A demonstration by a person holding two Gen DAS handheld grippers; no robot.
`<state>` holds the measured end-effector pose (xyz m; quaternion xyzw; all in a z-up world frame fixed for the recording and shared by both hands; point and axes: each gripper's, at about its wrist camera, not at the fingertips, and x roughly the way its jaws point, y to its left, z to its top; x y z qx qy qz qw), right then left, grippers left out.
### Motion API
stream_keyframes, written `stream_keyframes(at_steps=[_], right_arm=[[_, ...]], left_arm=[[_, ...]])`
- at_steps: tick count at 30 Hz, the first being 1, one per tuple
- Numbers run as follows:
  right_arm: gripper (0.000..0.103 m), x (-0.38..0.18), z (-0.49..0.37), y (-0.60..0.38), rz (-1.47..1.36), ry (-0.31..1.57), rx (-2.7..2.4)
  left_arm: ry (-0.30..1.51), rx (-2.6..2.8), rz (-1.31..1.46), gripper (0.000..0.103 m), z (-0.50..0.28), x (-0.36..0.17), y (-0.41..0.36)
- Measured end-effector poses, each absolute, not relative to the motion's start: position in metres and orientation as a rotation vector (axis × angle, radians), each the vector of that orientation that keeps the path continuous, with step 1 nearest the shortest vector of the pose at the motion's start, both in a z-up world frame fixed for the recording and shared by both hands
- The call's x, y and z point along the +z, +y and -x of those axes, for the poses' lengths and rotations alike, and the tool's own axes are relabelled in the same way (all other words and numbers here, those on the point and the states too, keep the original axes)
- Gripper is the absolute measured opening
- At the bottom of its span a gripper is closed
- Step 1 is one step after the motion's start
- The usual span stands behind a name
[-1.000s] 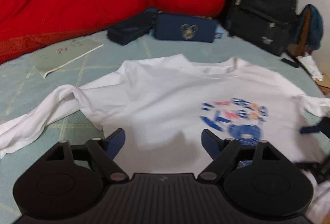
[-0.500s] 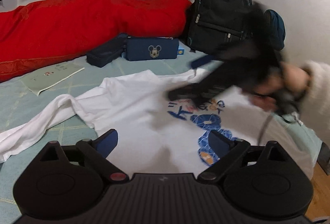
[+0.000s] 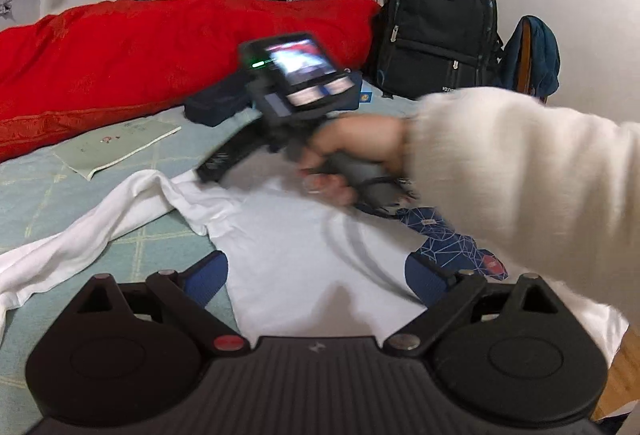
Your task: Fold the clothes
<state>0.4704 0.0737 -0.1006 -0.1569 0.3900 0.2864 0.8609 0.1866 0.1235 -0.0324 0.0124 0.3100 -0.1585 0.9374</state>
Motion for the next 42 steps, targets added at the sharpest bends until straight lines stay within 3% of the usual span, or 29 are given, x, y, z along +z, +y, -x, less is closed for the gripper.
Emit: stream_keyframes(at_steps=[9,17,25,33,37,42], right_arm=[[0.103,-0.055,-0.459,0.054,0.279,0.781,0.638],[0.103,-0.072,-0.448,0.026,0.356,0.982,0.532],[0.103,-0.099,-0.497,0.050,0.273,0.887,0.434],[0.103,-0.069,-0.492,0.040,0.179,0.840,0.493],[0.103,-0.052,-0.478,0.021,0.106,0.936,0.563],[0.103,-0.076,-0.477,0.020,0.071,1.056,0.582]], left_arm=[[0.619,-0.326,-0.027,0.096,-0.181,-0.031,0.121],[0.617,-0.340,-0.034,0.096,-0.179,-0.031,0.119],[0.632,-0.339,-0.048,0.096,-0.182,-0.035,0.115],[0.635,-0.325,-0.054,0.096,-0.182,-0.035,0.112],[0.628,-0.334,-0.061,0.096,-0.180,-0.034,0.110],[0.636,-0.339,-0.071,0.096,-0.181,-0.036,0.108]])
